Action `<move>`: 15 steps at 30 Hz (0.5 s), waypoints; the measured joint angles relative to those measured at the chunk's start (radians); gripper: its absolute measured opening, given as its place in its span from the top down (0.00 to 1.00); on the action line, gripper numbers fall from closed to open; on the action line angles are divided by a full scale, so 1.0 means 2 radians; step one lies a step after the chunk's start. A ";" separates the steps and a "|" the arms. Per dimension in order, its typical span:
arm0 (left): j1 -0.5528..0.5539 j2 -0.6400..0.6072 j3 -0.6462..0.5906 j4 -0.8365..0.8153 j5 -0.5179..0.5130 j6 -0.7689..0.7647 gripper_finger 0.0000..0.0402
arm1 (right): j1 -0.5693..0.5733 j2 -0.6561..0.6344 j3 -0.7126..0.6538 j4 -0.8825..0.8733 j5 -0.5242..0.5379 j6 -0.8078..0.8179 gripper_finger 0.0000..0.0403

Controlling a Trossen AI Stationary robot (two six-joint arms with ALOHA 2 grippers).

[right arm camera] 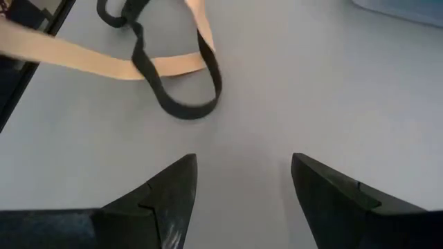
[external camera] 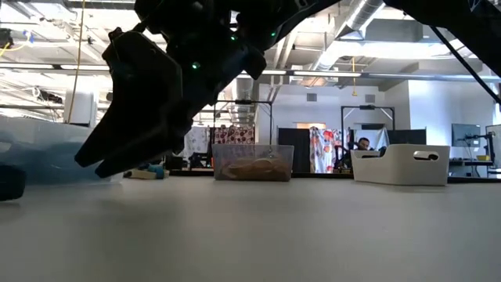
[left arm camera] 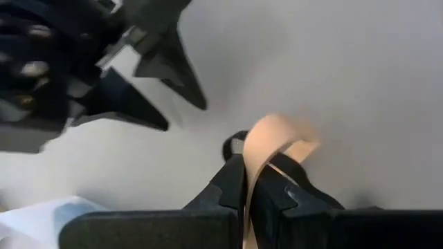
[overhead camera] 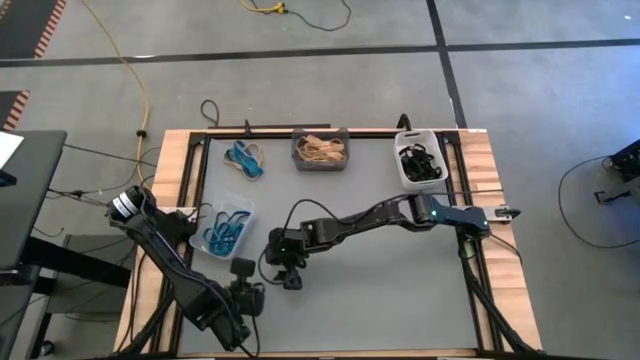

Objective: Sort rubber bands into baskets
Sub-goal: Put the brown rubber band into the black bin

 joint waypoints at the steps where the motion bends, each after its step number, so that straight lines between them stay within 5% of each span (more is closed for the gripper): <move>1: 0.000 0.000 0.002 -0.006 -0.004 0.000 1.00 | 0.000 0.000 0.000 0.000 0.000 0.000 0.34; 15: -0.007 0.000 0.077 -0.168 -0.046 -0.057 1.00 | 0.000 -0.001 0.001 0.000 0.001 -0.001 0.34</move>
